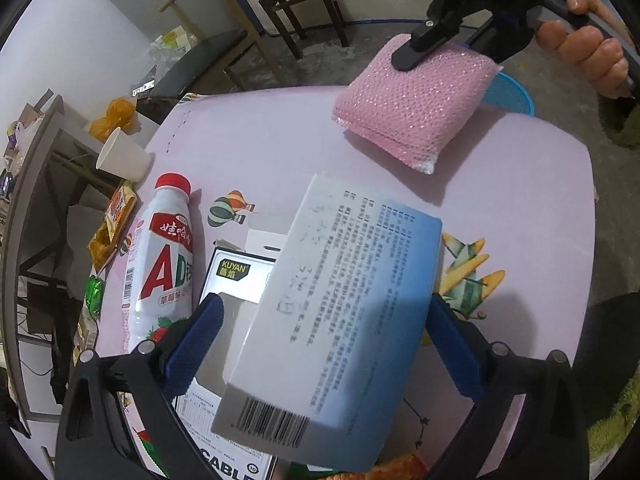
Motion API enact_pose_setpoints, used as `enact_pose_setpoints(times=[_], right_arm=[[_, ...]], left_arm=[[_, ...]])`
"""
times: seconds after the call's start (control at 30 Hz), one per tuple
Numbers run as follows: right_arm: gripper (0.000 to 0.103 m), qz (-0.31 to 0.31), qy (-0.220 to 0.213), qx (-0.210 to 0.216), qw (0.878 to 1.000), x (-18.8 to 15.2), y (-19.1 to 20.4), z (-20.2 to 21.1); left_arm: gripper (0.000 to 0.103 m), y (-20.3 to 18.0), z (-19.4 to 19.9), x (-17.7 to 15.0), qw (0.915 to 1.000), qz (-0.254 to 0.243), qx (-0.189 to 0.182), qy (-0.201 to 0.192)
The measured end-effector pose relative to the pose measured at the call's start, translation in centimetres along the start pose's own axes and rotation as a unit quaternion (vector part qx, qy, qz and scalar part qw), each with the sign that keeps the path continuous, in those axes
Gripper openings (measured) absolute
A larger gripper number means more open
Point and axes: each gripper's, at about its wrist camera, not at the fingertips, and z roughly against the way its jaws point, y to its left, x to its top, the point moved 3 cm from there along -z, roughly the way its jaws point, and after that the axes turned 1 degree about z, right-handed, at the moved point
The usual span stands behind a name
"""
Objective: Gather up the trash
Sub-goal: 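Grasp the white-blue paper card with the left gripper while the right gripper holds the sponge, then carry the sponge and card to the blue wastebasket and release both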
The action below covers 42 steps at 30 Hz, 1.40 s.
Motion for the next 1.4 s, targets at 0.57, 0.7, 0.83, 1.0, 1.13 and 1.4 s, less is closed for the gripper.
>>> enact_pose_setpoints(times=[0.57,0.7,0.83,1.0,1.13,1.4], right_arm=[[0.027,-0.019,-0.036,0.045,0.998,-0.3,-0.1,2.7],[0.028,-0.024,-0.050,0.061,0.997,-0.3,0.0,4.0],[0.027,-0.025,-0.066,0.071,0.995,-0.6,-0.4,5.8],[0.027,-0.031,-0.097,0.079,0.992,-1.0,-1.3,8.9],[0.027,-0.044,-0.137,0.080,0.986,-1.5,-3.3,13.2],[0.028,-0.113,-0.252,0.024,0.961,-3.3,-11.6,23.5]], left_arm=[[0.076,0.5,2.1,1.4,0.9988,0.036,-0.013,-0.031],[0.076,1.0,3.6,1.8,0.9974,0.056,-0.014,-0.043],[0.076,1.0,5.3,3.0,0.9942,0.080,-0.030,-0.064],[0.075,-0.7,6.3,5.5,0.9922,0.085,-0.046,-0.078],[0.075,-2.6,6.9,8.7,0.9884,0.089,-0.078,-0.094],[0.075,-8.1,4.8,18.7,0.9787,0.098,-0.148,-0.103]])
